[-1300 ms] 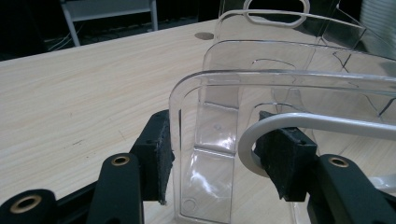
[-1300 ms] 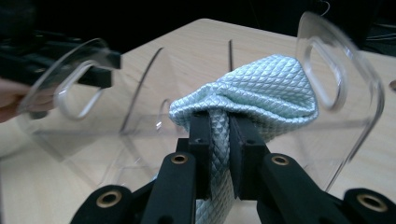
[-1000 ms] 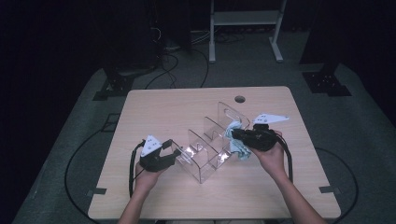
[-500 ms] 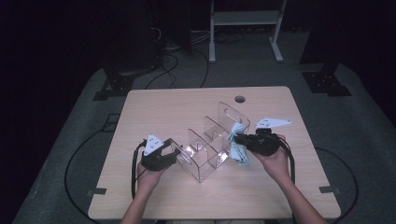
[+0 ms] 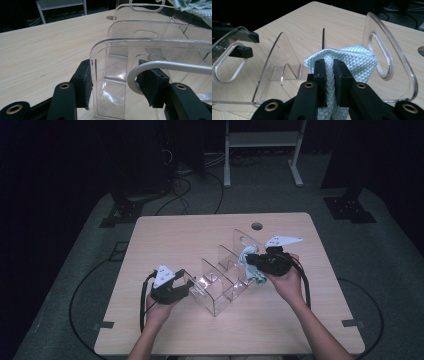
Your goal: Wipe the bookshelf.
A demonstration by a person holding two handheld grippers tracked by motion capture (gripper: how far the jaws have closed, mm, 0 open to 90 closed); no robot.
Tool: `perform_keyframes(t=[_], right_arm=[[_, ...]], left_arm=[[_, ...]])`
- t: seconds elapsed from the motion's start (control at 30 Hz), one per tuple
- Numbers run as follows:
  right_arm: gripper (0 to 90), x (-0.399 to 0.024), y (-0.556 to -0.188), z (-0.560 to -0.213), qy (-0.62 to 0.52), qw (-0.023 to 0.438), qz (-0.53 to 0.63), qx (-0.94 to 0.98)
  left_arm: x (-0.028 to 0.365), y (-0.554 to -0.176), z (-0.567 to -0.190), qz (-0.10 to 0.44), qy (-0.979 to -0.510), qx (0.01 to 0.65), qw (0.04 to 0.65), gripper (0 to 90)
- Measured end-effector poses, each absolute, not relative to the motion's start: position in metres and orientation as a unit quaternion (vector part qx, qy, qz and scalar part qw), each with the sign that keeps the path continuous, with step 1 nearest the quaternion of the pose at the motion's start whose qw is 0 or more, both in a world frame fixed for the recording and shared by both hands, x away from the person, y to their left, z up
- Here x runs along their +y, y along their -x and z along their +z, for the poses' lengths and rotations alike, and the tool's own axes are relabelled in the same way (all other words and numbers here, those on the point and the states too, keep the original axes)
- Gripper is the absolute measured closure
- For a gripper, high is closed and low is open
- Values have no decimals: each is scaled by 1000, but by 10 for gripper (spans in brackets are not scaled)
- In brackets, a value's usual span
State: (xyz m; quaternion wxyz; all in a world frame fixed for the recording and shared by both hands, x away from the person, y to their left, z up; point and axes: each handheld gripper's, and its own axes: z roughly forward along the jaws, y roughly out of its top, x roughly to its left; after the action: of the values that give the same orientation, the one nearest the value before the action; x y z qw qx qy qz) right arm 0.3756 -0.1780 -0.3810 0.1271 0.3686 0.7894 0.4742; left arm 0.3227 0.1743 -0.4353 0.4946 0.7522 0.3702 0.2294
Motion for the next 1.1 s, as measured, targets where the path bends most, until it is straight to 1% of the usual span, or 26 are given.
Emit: perform_keyframes(t=[0.13, 0.23, 0.33, 0.53, 0.77, 0.97, 1.1], right_arm=[[812, -181, -367, -384, -364, 126, 477, 790], [813, -181, -360, -382, -357, 135, 468, 797], [813, -178, -362, -380, -356, 137, 464, 800], [814, -169, -377, -381, -364, 128, 466, 796], [815, -172, -366, -380, -355, 142, 456, 804], [815, -160, -380, -380, -361, 141, 453, 803], [815, -153, -390, -378, -365, 132, 448, 805]], left_arm=[[174, -322, -436, 225, -755, 362, 498, 467], [172, -320, -436, 223, -758, 356, 500, 467], [170, -320, -435, 221, -759, 354, 499, 467], [170, -319, -436, 220, -756, 357, 502, 466], [168, -317, -436, 220, -758, 353, 503, 467], [168, -317, -436, 220, -757, 353, 504, 467], [168, -318, -436, 221, -758, 350, 504, 467]])
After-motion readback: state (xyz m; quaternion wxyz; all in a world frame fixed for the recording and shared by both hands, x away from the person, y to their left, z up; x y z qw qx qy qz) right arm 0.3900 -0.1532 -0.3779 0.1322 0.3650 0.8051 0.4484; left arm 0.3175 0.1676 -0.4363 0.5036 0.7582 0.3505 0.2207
